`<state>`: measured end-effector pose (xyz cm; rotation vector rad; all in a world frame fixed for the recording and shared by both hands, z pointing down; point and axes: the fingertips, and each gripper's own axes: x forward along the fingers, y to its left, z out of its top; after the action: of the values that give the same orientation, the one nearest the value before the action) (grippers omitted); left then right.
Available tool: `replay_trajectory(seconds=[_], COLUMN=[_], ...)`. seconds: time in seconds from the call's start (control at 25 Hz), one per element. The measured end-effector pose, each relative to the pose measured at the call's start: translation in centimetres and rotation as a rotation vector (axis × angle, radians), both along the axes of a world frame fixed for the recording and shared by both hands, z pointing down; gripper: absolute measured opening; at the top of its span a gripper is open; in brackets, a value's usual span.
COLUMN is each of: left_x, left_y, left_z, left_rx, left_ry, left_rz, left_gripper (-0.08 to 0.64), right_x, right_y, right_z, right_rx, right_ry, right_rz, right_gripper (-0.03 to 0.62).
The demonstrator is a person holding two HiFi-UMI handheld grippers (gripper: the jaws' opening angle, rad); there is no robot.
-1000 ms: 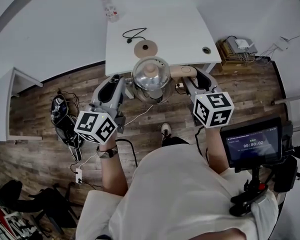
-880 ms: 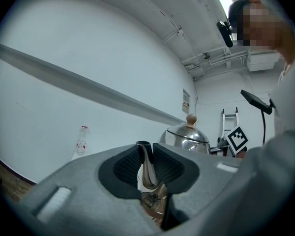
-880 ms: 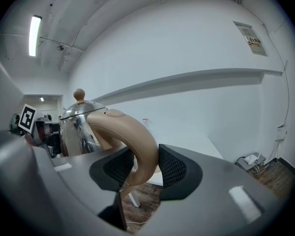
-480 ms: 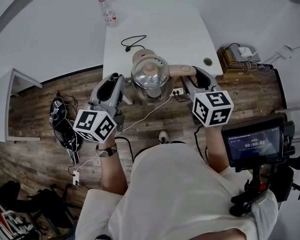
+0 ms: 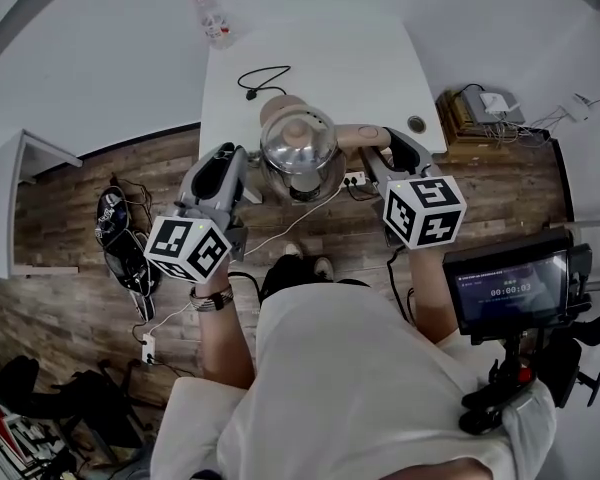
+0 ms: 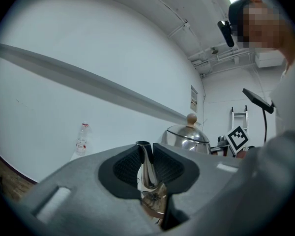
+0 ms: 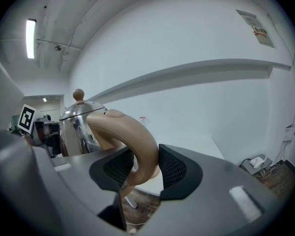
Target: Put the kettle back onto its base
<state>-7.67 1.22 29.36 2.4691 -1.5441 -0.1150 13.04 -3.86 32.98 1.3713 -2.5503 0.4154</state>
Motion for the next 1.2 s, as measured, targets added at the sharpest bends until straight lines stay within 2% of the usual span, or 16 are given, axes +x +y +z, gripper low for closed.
replay_trajectory(seconds=[0.16,0.6,1.0,1.2], left_x=[0.8,0.1,-1.6,-3.4], left_y=[-3.9,-7.4,-12.6,-17.2], left_z=[1.0,2.8,4.7,6.8], left_rx=[-0.029,-0.037,-0.046,-0.083], left_ry=[-0.003,-0.007,-0.003,0.004], left_rz=[-0.003,0.013,0.033,0.031], left_gripper=[0.078,0.078,0.078,0.077], right_x=[0.8,0.2,-1.5,-3.3], right_y=[-3.7,-6.6,-11.7,-16.3], right_z=[1.3,3.0,4.8,6.7], right_rx=[-0.029,-0.033,-0.026,-0.037], right_ry=[0.008,0.030,0.037,0.060], right_rz=[-0.007,0.007,0.024,0.004], right_gripper=[0.156,0.156,0.156,0.156])
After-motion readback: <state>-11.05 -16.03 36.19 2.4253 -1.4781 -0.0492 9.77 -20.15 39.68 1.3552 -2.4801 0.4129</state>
